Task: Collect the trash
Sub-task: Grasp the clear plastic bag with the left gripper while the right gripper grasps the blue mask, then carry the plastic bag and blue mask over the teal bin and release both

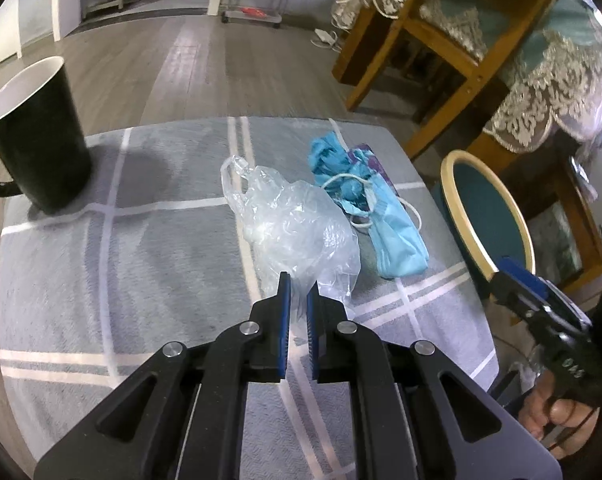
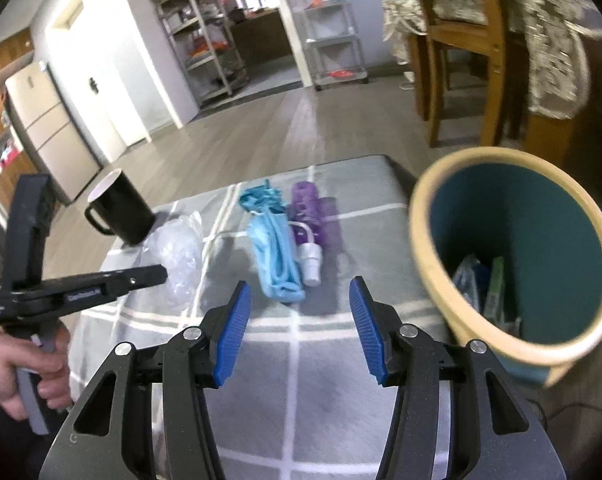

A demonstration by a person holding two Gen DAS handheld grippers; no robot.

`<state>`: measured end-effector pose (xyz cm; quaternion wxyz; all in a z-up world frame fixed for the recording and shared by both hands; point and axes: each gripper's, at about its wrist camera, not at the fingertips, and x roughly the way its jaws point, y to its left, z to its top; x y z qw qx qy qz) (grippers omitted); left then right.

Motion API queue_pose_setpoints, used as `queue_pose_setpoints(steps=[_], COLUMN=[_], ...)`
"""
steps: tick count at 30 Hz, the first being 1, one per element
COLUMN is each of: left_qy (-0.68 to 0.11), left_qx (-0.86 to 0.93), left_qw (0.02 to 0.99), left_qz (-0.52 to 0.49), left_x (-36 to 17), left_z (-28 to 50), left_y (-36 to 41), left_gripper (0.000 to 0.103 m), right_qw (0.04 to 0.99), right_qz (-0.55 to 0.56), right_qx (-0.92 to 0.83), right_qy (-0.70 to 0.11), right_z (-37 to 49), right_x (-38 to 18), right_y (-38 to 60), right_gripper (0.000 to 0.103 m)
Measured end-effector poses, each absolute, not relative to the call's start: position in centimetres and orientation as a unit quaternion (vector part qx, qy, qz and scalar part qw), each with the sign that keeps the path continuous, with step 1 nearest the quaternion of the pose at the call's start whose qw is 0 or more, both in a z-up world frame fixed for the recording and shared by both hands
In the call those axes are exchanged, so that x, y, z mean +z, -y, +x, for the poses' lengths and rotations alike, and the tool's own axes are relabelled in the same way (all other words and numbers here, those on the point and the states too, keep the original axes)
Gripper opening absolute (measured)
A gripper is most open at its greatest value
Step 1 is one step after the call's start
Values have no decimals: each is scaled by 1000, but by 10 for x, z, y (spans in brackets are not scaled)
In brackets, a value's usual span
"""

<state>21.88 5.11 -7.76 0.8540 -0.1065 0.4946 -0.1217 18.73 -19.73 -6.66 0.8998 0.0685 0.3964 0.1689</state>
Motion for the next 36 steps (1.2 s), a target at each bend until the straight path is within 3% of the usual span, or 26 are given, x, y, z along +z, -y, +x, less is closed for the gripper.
queue_pose_setpoints(steps=[7, 10, 15, 17, 36], left_qy=[-495, -498, -498, -498, -483], left_qx=[-120, -119, -117, -117, -120], left_qw=[852, 850, 850, 850, 857], left_qz=[-117, -120, -127, -127, -132], left_x=[-83, -86, -89, -89, -81], left_z=[221, 223, 225, 226, 218], left_y=[-53, -54, -56, -55, -54], left_gripper=[7, 7, 7, 7, 7], right_qw=[889, 880, 869, 867, 890], right_qz=[29, 37, 62, 68, 71], right_qx=[182, 179, 183, 190, 204], right_qy=[-419, -439, -456, -455, -401], right_z=[217, 227, 230, 226, 162], right_x=[-83, -96, -109, -109, -61], right_y=[161, 159, 166, 170, 202], right_gripper=[52, 41, 12, 9, 8])
